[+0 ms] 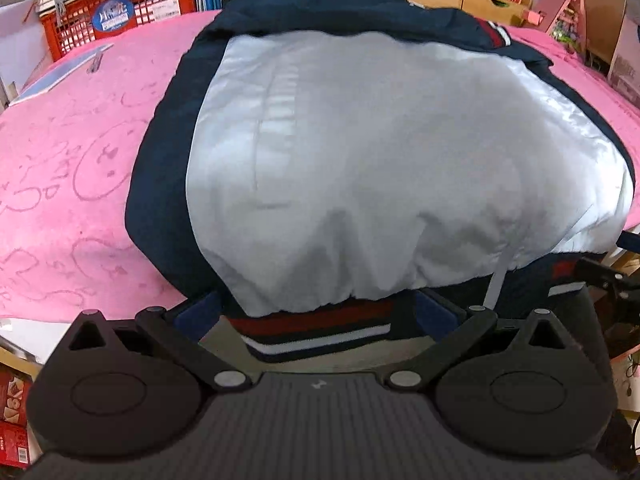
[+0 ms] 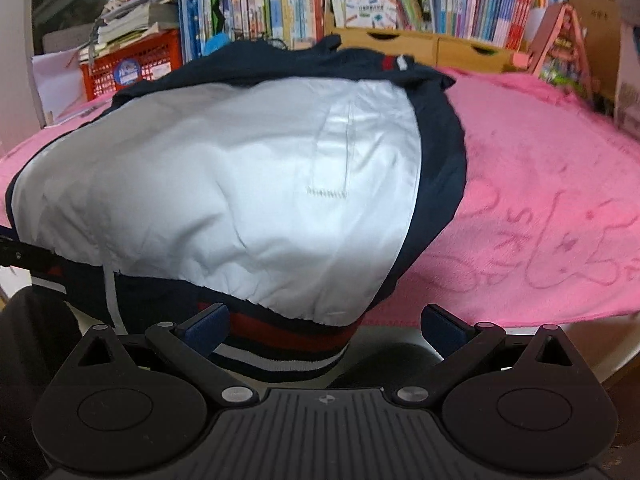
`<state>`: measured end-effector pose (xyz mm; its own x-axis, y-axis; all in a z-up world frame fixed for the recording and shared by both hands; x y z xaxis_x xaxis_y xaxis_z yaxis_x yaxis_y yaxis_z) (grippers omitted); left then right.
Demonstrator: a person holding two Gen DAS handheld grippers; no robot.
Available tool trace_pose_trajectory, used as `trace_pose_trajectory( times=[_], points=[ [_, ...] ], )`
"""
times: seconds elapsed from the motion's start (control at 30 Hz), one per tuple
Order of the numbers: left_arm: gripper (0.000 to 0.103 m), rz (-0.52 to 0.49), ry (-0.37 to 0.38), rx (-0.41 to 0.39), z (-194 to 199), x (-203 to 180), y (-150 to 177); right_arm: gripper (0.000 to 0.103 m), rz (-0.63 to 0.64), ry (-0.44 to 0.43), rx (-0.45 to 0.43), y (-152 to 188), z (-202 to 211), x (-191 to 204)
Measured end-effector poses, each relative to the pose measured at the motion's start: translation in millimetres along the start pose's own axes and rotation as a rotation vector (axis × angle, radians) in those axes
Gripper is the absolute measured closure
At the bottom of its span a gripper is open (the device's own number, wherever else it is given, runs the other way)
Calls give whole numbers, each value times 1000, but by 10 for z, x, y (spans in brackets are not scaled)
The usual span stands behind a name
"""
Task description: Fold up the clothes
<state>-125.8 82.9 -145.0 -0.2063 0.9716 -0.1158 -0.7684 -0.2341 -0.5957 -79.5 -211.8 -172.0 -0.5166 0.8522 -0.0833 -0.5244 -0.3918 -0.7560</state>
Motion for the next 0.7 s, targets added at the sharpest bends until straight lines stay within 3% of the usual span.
trace_pose_trajectory(
  times=[0.1,0.17,0.2,0.23,0.33,0.4,0.5,0.7],
  points=[
    [0,-8,-4,6,-13,10,3,1,-18,-64,-13,-8,-98,-12],
    [0,-12,-7,12,-11,15,1,41,-66,-189,-18,-22,-126,11],
    [0,-16,-6,13,19,21,-5,73,-82,-228,-6,-42,-73,33],
    [0,-21,-5,13,53,26,-11,82,-98,-267,5,-63,-19,55],
    [0,-31,-5,-20,245,93,-82,86,-60,-332,-13,-252,324,144],
    [0,-21,-6,-57,377,146,-195,87,-73,-385,-66,-547,583,155],
    [0,-2,2,-118,565,204,-396,89,-124,-433,-159,-1126,659,136],
    [0,-24,36,-226,900,153,-696,90,-178,-460,-140,-2279,-270,280]
  ],
)
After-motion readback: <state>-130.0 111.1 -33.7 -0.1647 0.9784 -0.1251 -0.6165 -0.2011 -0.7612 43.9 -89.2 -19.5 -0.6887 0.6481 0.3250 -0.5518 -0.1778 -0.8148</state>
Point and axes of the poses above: each gripper's, at about its wrist camera, not at the fingertips, and z roughly against the way its jaws point, x to its left, y to its underside, the point moved 8 cm from there along -z, roughly the way its jaws point, and after that the axes turned 11 degrees about z, right-handed, at the moved point
